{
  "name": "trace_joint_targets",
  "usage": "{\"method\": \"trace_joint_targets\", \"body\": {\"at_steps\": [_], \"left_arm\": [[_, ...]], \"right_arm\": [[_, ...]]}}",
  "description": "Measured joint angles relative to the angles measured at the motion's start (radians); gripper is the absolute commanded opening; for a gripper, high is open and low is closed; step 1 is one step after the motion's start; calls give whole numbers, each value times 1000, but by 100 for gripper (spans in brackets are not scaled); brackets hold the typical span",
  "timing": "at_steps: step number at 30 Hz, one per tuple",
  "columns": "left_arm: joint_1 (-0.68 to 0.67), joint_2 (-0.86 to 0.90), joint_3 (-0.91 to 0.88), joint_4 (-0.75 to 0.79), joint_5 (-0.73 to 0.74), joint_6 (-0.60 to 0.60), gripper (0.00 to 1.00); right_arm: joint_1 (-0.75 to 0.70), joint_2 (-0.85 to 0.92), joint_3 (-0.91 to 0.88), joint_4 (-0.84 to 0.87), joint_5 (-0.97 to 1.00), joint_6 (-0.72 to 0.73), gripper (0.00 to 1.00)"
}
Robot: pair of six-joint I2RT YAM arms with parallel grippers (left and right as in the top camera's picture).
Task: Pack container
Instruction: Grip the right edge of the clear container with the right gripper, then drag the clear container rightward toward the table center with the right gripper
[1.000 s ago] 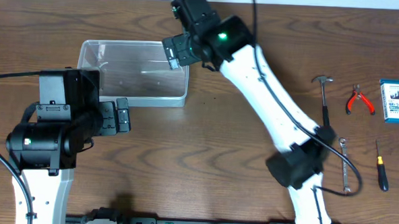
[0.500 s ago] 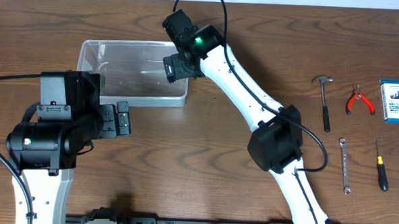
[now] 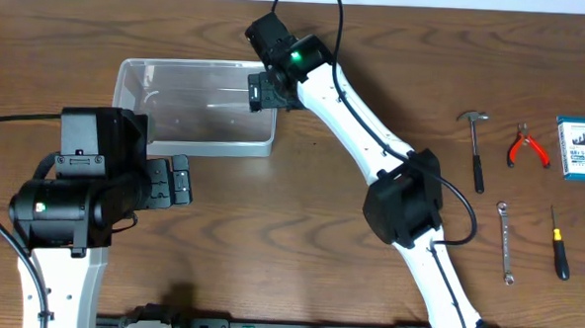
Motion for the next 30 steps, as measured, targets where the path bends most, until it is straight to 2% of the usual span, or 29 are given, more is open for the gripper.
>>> {"method": "trace_joint_targets", "body": {"at_steps": [2,5,9,18,23,26,27,30], "left_arm": [[0,0,0,-1,0,-8,98],[0,0,0,-1,0,-14,98],[0,0,0,-1,0,-15,98],[0,0,0,-1,0,-18,98],[0,0,0,-1,0,-18,98],[0,0,0,-1,0,-18,98],[0,0,0,-1,0,-18,98],[0,0,0,-2,0,-18,98]], "right_arm": [[-8,13,0,0,0,7,99],[-21,28,0,-1,0,15,90],[-31,29,0,0,3,24,87],[-33,29,0,1,-1,36,45],[-33,29,0,-5,-1,32,30],[-36,29,0,-14,0,32,4],[-39,29,0,-20,-2,31,1],[-52,29,3,-37,-7,35,1]]}}
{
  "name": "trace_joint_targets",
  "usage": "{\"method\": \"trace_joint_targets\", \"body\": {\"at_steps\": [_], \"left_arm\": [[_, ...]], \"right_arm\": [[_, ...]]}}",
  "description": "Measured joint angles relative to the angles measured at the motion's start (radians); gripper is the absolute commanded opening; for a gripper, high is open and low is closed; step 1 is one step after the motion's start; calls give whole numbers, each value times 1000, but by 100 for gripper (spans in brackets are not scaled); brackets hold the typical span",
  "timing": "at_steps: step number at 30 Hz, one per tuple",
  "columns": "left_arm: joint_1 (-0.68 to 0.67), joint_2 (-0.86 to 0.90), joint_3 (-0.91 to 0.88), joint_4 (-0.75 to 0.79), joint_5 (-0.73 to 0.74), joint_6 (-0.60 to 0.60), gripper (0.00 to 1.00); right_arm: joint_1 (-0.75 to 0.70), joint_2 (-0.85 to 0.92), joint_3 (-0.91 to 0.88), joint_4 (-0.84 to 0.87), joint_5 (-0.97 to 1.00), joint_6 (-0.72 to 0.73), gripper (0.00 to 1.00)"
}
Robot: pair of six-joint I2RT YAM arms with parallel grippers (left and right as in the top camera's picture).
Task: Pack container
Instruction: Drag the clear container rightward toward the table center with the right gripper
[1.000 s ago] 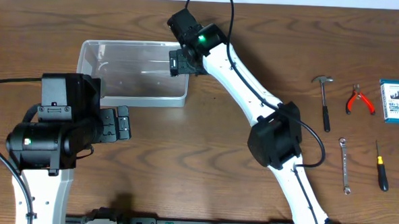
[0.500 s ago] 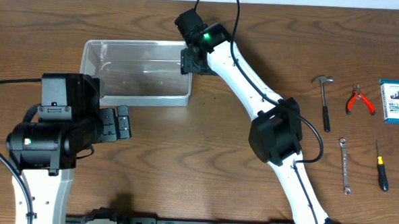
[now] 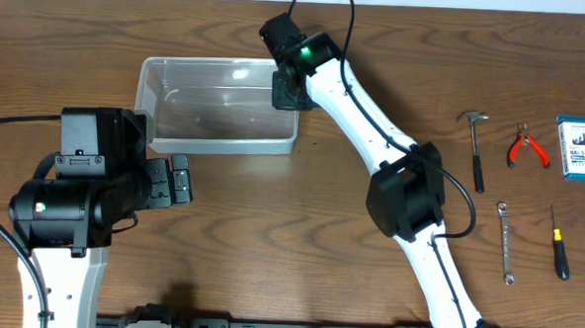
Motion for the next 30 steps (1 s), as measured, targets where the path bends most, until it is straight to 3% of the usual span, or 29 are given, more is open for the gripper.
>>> {"method": "trace_joint_targets", "body": {"at_steps": [5,21,30], "left_arm": [[0,0,0,0,0,0,98],[0,0,0,0,0,0,98],[0,0,0,1,0,0,98]], "right_arm": [[-39,0,7,-30,-14,-15,1],[-226,-130,13,-337,-32,-363,1],[-382,-214,13,-469,-6,-460,1]]}}
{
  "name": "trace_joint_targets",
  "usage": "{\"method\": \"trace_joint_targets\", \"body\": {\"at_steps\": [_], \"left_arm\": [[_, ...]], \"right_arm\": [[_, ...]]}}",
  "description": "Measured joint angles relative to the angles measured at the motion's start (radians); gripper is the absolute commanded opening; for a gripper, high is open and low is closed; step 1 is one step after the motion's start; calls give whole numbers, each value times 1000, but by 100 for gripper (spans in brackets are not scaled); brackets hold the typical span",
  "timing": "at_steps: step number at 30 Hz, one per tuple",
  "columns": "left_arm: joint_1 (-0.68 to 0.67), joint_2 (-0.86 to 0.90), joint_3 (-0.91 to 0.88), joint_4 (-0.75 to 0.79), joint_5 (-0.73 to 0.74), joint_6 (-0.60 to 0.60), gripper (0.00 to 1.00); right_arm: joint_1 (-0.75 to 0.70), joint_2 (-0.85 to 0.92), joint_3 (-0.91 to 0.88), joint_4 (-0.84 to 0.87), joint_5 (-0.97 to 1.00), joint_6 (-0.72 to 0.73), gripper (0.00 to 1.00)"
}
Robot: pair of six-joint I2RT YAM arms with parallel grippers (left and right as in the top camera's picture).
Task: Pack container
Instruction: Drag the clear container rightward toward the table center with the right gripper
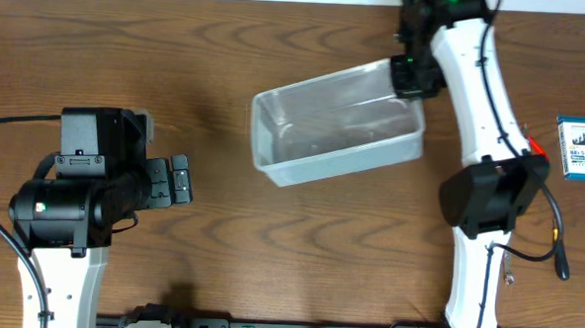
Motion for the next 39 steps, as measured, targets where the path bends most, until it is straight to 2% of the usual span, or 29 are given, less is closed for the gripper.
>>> {"method": "trace_joint_targets", "body": {"at_steps": [10,18,25,33,39], "left_arm": [[0,0,0,0,0,0,98],[0,0,0,0,0,0,98],[0,0,0,0,0,0,98],[0,0,0,3,0,0,98],[0,0,0,3,0,0,98]], "right_arm": [[-51,0,-5,-10,-19,-16,1],[-50,-1,-93,-9,-24,-27,1],[-50,-92,-311,42,-32,-30,1],[-74,-322,-581,237,-18,-32,1],[-94,-349,-779,404,-25,-26,1]]}}
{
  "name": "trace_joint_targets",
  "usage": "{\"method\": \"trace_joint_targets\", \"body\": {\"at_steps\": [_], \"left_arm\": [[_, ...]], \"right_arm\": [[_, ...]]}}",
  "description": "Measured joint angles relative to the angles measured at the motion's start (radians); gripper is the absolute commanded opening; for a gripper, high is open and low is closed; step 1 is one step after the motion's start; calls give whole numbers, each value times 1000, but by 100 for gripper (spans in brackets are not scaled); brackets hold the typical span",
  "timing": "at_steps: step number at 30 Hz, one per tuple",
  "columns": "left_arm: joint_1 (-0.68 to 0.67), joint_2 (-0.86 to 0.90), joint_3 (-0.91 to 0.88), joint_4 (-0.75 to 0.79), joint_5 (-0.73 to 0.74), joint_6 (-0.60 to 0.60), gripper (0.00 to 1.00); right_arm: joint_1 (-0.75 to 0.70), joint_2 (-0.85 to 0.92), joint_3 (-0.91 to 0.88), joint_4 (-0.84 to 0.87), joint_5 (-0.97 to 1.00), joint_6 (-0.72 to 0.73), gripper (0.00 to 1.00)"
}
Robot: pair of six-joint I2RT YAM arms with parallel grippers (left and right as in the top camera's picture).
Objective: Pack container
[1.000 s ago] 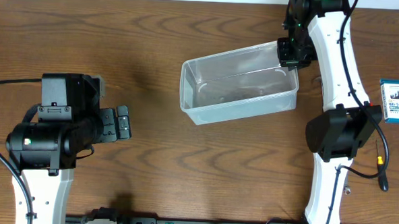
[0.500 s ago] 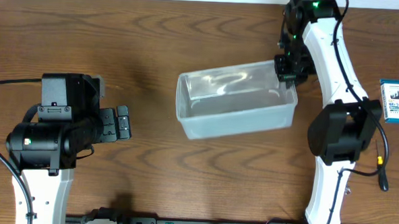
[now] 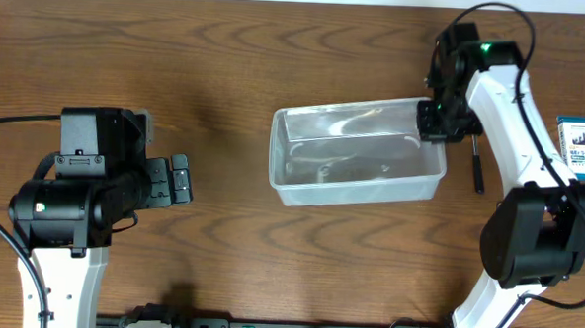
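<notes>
A clear plastic container (image 3: 356, 177) lies empty right of the table's centre, its long side running left to right. My right gripper (image 3: 434, 121) is shut on the rim of its right end wall, near the far right corner. A hammer shows only as a dark handle (image 3: 477, 172) just right of the container; the arm hides its head. A blue and white box (image 3: 580, 148) lies at the far right. My left gripper (image 3: 180, 180) hangs at the left, far from the container, its fingers together and holding nothing.
My right arm (image 3: 517, 124) stretches over the right part of the table and covers most of what lies under it. Its elbow (image 3: 535, 239) sits near the front right. The left arm's base (image 3: 73, 199) takes up the front left.
The right gripper has moved right and toward the front with the container. The container, tilted before, now lies level and sits further right. The left arm has not moved.
The container first stood at the back left with my right gripper on its right end. A second later it was slightly further right. Then it was past the table's centre and tilted, and now it rests level beside the tools on the right.
</notes>
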Motion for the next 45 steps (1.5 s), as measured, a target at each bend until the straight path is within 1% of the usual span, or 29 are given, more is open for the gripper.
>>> {"method": "trace_joint_targets", "body": {"at_steps": [4,8,14,22,29,40,42,44,45], "left_arm": [[0,0,0,0,0,0,98],[0,0,0,0,0,0,98],[0,0,0,0,0,0,98],[0,0,0,0,0,0,98],[0,0,0,0,0,0,98],[0,0,0,0,0,0,98],[0,0,0,0,0,0,98],[0,0,0,0,0,0,98],[0,0,0,0,0,0,98]], "right_arm": [[0,0,-85,68,-30,0,1],[0,-8,-108,90,-36,0,1],[-16,-11,-114,117,-35,-5,1],[-80,-10,-115,129,-35,-4,2],[-86,-11,-115,129,-34,-11,4],[-86,-10,-122,167,-39,-74,9],[-86,-10,-124,167,-39,-81,12],[-86,-10,-126,164,-33,-93,23],[-86,-10,-129,158,-29,-94,26]]}}
